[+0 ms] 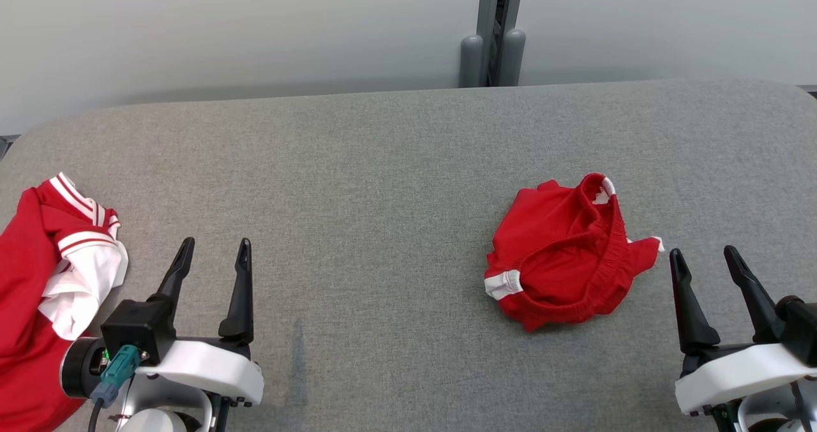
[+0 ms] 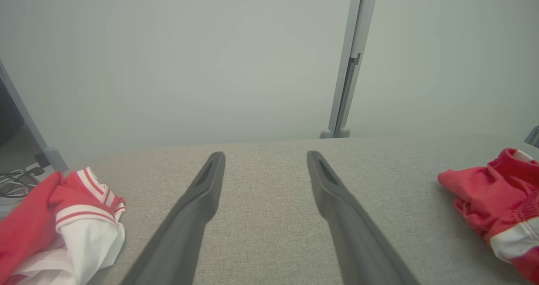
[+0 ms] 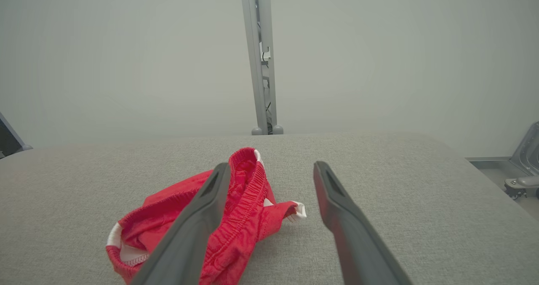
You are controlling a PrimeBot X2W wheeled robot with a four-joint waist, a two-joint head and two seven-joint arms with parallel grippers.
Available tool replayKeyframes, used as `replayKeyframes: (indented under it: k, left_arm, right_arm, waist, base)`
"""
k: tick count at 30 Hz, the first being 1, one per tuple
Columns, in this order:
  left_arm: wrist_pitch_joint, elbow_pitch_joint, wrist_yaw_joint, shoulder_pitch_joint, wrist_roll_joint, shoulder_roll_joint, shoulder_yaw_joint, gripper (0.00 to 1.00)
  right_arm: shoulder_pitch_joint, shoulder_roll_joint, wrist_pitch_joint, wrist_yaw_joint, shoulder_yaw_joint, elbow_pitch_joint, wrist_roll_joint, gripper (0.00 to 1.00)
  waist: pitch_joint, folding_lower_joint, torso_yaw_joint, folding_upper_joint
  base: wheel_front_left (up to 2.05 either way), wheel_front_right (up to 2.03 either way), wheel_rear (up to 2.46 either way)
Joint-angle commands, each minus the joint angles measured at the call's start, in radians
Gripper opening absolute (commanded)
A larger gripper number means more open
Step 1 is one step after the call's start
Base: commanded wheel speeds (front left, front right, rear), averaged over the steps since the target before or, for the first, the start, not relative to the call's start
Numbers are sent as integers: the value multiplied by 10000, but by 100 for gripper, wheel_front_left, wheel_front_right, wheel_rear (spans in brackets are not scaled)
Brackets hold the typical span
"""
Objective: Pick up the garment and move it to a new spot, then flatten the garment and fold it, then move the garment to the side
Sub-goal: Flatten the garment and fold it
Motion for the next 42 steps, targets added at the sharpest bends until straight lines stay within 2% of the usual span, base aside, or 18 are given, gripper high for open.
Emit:
replayKeyframes:
  k: [1, 12, 16, 19, 27, 30, 31, 32, 33, 38, 42]
  left_arm:
    - [-2, -26, 48, -36, -10, 65, -10, 100]
    - [-62, 61, 48, -186, -70, 3, -73, 100]
    - [-51, 92, -11, -306, -53, -38, -149, 100]
    - [-72, 193, -109, -494, -39, -71, -235, 100]
    - [-168, 456, -253, -741, -113, -160, -350, 100]
    - [-219, 516, -271, -824, -154, -193, -372, 100]
    - [-235, 544, -286, -853, -162, -200, -384, 100]
    - [-253, 578, -279, -867, -167, -212, -385, 100]
    - [-280, 605, -266, -876, -169, -222, -388, 100]
    - [-366, 701, -224, -836, -186, -236, -354, 100]
    - [-403, 744, -189, -883, -200, -268, -379, 100]
  right_arm:
    - [90, 0, 32, 1, -23, -25, -9, 100]
    - [-315, -209, 324, 1, 192, 215, 260, 100]
    - [-1029, -736, 310, 3, 748, 1131, 539, 100]
    - [-1937, -1167, 162, 1, 1375, 2249, 949, 100]
    - [-3388, -1793, 424, 1, 2633, 4148, 1828, 100]
    - [-3626, -1910, 517, 1, 2942, 4423, 2054, 100]
    - [-3715, -1962, 556, 1, 3040, 4557, 2169, 49]
    - [-3771, -2019, 542, 1, 3118, 4642, 2232, 29]
    - [-3803, -2042, 538, 1, 3193, 4689, 2318, 0]
    - [-4039, -2095, 267, 1, 3669, 4356, 2520, 0]
    - [-4172, -1946, 82, 1, 4402, 3547, 2544, 0]
  waist:
    - [12, 0, 20, -1]
    - [116, 0, 175, -1]
    - [331, 0, 275, -1]
    - [529, 0, 469, -1]
    - [845, 0, 847, -1]
    - [891, 0, 927, -1]
    - [909, 0, 957, -1]
    - [919, 0, 971, -1]
    - [926, 0, 982, -1]
    - [926, 0, 955, -1]
    - [922, 0, 871, -1]
  base:
    - [0, 0, 0]
    - [0, 0, 0]
    - [0, 0, 0]
    - [0, 0, 0]
    - [0, 0, 0]
    - [0, 0, 0]
    - [0, 0, 0]
    - [0, 0, 0]
    - [0, 0, 0]
    - [0, 0, 0]
    - [0, 0, 0]
